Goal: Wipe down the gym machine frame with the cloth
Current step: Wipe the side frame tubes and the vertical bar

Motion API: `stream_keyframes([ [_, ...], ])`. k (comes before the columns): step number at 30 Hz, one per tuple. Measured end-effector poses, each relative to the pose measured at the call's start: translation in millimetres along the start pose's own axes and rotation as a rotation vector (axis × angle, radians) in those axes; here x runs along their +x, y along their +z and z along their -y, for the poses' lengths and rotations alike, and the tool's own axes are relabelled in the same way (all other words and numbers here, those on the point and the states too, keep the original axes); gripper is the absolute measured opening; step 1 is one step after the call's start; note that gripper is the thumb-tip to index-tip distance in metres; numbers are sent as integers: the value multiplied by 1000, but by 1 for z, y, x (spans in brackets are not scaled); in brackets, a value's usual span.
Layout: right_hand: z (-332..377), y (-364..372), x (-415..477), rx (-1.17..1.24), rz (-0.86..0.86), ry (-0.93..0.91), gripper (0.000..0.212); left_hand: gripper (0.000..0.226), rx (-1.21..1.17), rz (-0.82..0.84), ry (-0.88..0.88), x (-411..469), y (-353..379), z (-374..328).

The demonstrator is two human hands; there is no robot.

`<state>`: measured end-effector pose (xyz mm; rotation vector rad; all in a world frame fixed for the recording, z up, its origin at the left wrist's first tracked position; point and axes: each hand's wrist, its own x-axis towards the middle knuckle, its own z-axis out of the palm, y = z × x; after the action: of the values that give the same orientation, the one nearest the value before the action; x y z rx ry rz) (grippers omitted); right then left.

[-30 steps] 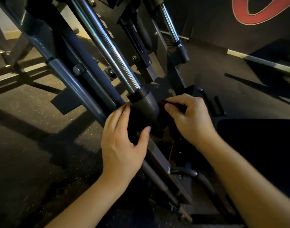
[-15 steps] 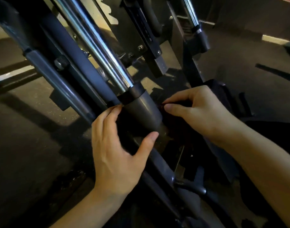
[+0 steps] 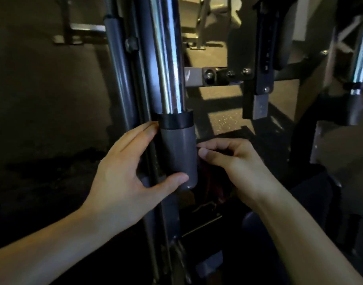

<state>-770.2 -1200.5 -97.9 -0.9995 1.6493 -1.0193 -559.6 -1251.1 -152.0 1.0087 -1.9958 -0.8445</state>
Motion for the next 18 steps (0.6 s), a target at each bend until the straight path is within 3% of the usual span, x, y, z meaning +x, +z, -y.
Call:
stream_keyframes([
  [5,15,-8,27,24,61,-91,11,89,27,-77,-69,-5,13,-15],
  [9,4,-14,32,76,165,-29,10,87,7,-125,-160,-5,24,-30],
  [15,8,-26,42,-6,311,-34,9,38,-160,-351,-164,-1,43,-49],
  [18,5,-28,37,20,332,-59,13,30,-232,-428,-260,-4,51,-58],
])
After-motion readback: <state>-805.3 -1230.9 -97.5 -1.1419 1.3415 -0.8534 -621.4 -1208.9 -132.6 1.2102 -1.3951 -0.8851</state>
